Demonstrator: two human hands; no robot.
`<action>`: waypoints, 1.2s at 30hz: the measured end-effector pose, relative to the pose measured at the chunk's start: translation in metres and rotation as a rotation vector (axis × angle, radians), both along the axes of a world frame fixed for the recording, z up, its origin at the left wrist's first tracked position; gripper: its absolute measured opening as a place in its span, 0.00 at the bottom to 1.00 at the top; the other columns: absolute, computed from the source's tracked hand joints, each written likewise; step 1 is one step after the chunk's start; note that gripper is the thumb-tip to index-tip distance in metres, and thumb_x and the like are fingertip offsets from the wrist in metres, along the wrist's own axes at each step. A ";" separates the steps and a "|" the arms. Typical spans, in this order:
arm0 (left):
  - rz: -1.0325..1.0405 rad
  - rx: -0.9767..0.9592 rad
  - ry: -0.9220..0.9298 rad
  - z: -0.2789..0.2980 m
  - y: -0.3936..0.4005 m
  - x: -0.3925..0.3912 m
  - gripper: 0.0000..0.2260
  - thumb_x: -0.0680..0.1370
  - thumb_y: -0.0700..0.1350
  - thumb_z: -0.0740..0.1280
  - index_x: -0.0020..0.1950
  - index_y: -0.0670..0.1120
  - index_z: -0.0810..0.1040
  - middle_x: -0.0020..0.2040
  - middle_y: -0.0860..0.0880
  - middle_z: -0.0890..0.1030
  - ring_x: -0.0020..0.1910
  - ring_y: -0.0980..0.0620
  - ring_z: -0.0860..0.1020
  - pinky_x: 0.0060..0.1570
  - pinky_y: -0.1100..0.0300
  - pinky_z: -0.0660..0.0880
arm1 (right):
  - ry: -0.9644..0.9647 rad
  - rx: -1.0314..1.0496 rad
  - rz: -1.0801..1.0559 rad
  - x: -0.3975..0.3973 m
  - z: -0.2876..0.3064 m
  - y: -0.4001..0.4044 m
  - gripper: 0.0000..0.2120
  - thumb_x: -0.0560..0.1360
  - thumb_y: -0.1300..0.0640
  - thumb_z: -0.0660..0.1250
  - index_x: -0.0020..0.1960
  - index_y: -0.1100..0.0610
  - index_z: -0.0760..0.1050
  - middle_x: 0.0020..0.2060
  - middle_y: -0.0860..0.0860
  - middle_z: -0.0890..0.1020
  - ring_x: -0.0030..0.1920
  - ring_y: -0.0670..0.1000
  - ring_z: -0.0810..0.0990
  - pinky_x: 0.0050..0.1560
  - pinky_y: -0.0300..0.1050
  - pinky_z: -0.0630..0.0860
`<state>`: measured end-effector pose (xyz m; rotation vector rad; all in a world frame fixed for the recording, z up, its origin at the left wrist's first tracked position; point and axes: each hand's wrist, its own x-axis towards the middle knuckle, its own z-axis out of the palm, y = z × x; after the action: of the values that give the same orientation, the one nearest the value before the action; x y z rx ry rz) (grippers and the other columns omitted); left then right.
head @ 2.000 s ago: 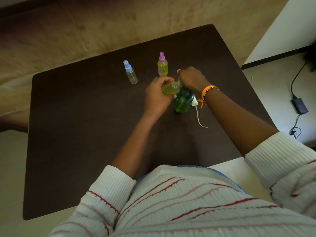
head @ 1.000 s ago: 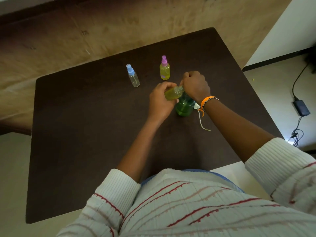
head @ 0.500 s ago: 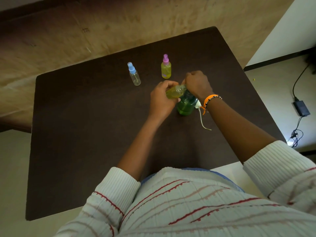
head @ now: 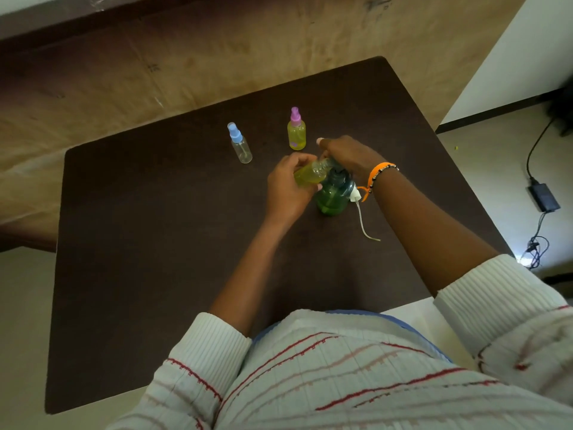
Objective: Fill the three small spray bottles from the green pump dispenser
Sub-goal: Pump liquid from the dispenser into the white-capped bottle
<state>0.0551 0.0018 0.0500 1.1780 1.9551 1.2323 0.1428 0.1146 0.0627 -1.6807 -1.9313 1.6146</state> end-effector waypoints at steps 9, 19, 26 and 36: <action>-0.002 -0.025 0.014 -0.002 0.002 0.002 0.19 0.64 0.34 0.74 0.52 0.47 0.79 0.50 0.49 0.81 0.49 0.54 0.80 0.51 0.59 0.77 | -0.163 0.226 -0.145 0.001 -0.006 -0.005 0.21 0.81 0.46 0.55 0.62 0.59 0.76 0.62 0.60 0.77 0.62 0.63 0.75 0.61 0.52 0.70; -0.003 -0.013 0.007 0.000 0.001 0.000 0.18 0.63 0.34 0.74 0.51 0.47 0.79 0.50 0.49 0.82 0.49 0.53 0.80 0.52 0.53 0.78 | -0.052 0.009 -0.113 0.000 0.004 -0.002 0.24 0.80 0.45 0.55 0.62 0.62 0.76 0.58 0.60 0.79 0.63 0.62 0.76 0.62 0.52 0.71; 0.004 -0.033 0.008 -0.004 0.001 0.005 0.18 0.63 0.34 0.74 0.51 0.47 0.80 0.50 0.49 0.81 0.49 0.53 0.80 0.51 0.56 0.77 | -0.183 0.271 -0.206 0.001 -0.002 -0.011 0.22 0.82 0.48 0.53 0.64 0.63 0.73 0.64 0.62 0.75 0.64 0.65 0.73 0.60 0.52 0.69; -0.007 0.005 -0.034 -0.004 -0.001 0.001 0.18 0.63 0.34 0.74 0.49 0.48 0.79 0.50 0.48 0.82 0.50 0.52 0.80 0.52 0.53 0.77 | -0.021 -0.069 -0.102 -0.001 0.012 0.003 0.30 0.80 0.42 0.49 0.42 0.60 0.81 0.41 0.55 0.81 0.51 0.58 0.78 0.60 0.50 0.72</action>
<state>0.0560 0.0010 0.0461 1.1584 1.9230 1.2460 0.1414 0.1174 0.0746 -1.7969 -1.7868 1.6504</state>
